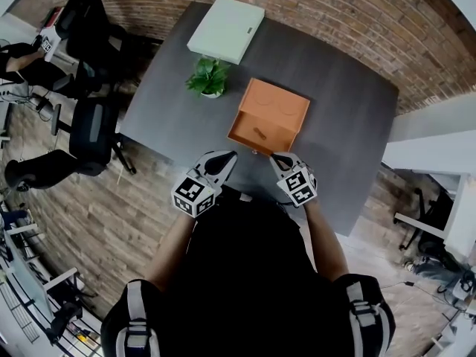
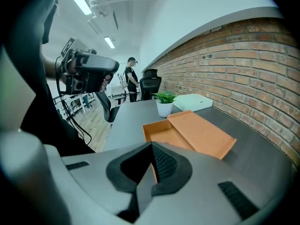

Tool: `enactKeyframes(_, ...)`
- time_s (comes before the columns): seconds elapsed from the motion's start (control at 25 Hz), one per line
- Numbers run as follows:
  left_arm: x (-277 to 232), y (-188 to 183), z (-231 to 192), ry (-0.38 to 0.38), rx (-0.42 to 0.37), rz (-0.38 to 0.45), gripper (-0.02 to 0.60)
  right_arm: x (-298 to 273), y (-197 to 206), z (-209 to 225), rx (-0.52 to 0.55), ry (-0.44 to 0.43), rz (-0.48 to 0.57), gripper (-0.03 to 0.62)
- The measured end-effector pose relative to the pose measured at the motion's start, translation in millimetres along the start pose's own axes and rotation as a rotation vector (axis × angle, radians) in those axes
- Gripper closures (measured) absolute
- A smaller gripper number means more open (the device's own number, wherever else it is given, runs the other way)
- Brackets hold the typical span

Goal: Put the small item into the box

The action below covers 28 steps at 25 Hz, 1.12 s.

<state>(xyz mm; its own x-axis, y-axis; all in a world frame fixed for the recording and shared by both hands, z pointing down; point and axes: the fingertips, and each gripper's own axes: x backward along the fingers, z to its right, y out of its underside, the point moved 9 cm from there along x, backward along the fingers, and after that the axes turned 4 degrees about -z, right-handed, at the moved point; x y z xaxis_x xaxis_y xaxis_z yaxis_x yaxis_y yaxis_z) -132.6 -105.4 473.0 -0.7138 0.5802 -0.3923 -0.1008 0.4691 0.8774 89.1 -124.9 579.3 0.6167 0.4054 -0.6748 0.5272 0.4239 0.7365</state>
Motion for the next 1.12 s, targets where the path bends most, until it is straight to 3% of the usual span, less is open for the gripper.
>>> enactKeyframes(0.68,20,28,50,-0.088,0.048,0.059,0.558,48,13,-19,0.096,-0.004,0.058,0.569)
enactKeyframes(1.12,22,36,72,-0.098,0.048,0.068,0.558,70,20,-25,0.098,0.005,0.094,0.569)
